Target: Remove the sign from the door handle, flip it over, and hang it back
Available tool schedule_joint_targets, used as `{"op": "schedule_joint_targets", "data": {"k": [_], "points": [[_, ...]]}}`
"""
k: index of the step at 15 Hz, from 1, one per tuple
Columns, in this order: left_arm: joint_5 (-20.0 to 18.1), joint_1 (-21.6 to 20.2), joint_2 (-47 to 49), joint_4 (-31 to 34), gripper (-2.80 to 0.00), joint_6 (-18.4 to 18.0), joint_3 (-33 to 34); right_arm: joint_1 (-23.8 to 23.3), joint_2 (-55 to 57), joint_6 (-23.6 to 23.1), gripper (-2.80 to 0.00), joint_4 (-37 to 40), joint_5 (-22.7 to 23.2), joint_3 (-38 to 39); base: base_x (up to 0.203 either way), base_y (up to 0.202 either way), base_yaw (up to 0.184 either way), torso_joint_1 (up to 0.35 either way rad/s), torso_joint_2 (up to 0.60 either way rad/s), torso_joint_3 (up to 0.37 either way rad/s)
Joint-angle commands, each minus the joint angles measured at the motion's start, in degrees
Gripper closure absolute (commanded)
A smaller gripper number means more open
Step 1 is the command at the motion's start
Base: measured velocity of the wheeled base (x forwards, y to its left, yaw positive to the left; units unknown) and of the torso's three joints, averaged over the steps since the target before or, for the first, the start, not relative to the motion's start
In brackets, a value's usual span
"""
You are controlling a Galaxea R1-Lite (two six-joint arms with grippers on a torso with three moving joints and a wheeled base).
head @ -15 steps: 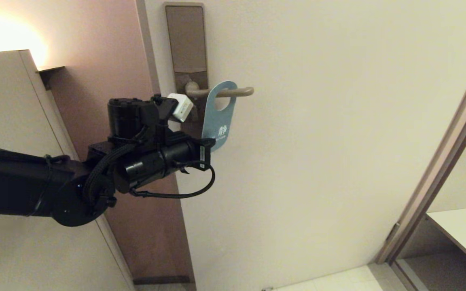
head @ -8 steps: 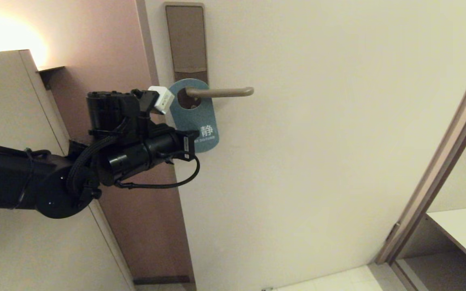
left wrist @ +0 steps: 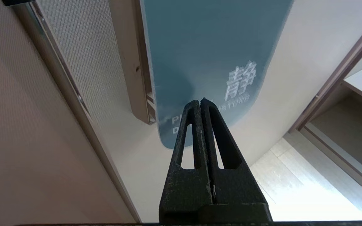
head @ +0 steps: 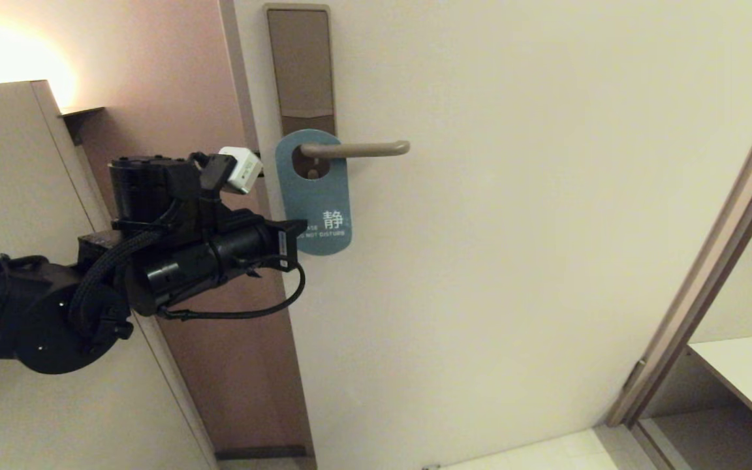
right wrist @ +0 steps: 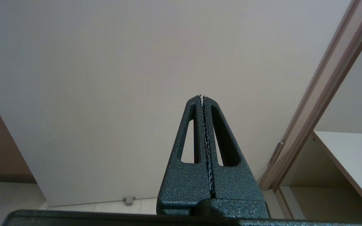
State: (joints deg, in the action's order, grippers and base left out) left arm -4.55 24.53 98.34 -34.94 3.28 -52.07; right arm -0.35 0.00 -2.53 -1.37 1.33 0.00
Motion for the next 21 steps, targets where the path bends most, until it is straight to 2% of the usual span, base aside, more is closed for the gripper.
{"op": "schedule_joint_targets", "data": {"k": [1, 8, 14, 18, 21], "points": [[-0.02, 0.08, -1.66, -0.22, 0.00, 0.06, 1.15, 0.00, 0.09, -0.02, 0.00, -0.03, -0.01, 0.00, 0.000, 0.000, 0.000, 0.000, 0.00, 0.000], [-0.11, -0.01, -7.20, -0.22, 0.00, -0.04, 6.82, 0.00, 0.09, -0.02, 0.00, -0.03, 0.03, 0.00, 0.000, 0.000, 0.000, 0.000, 0.00, 0.000], [0.10, -0.28, -15.75, -0.20, 0.00, -0.02, 14.79, 0.00, 0.09, -0.02, 0.00, -0.03, 0.01, 0.00, 0.000, 0.000, 0.000, 0.000, 0.00, 0.000], [0.15, -5.88, -22.18, -0.19, 0.00, -0.17, 21.67, 0.00, 0.09, -0.02, 0.00, -0.03, -0.01, 0.00, 0.000, 0.000, 0.000, 0.000, 0.00, 0.000], [0.04, -11.38, -28.43, -0.13, 0.00, -2.26, 28.47, 0.00, 0.09, -0.02, 0.00, -0.03, 0.08, 0.00, 0.000, 0.000, 0.000, 0.000, 0.00, 0.000]]}}
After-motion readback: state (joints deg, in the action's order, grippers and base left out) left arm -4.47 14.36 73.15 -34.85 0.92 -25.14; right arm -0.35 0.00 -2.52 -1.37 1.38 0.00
